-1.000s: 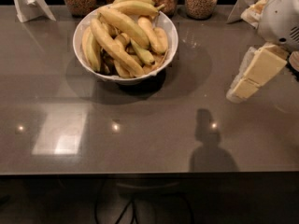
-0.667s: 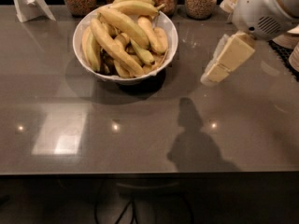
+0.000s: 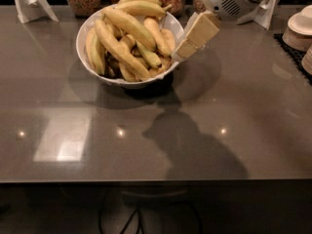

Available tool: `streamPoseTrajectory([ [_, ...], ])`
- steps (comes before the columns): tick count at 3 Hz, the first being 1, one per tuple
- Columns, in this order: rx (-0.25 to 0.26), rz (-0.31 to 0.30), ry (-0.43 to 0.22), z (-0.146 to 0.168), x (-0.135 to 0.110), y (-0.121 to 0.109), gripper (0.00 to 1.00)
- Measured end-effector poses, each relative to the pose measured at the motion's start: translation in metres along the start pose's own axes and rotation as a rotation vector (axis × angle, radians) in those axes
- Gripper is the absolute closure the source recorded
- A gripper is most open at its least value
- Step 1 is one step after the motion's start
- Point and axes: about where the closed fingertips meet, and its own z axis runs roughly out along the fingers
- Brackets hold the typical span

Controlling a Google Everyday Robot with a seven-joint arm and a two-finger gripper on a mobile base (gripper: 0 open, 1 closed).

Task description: Pick banana from white bowl

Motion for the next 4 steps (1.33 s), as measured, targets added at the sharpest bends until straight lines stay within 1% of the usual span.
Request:
streamPoseTrajectory([
  [1,-0.004,-0.009,-0.005,0.01,-0.002,-0.001,0.0],
  [2,-0.004,-0.017,-0.022,0.034,-0.009,-0.011,0.0],
  [3,-0.01,-0.026,-0.049,0.061,-0.02,-0.021,0.13],
  [4,-0.019,-0.034,-0.073,0.08,-0.032,-0.027,0.31],
])
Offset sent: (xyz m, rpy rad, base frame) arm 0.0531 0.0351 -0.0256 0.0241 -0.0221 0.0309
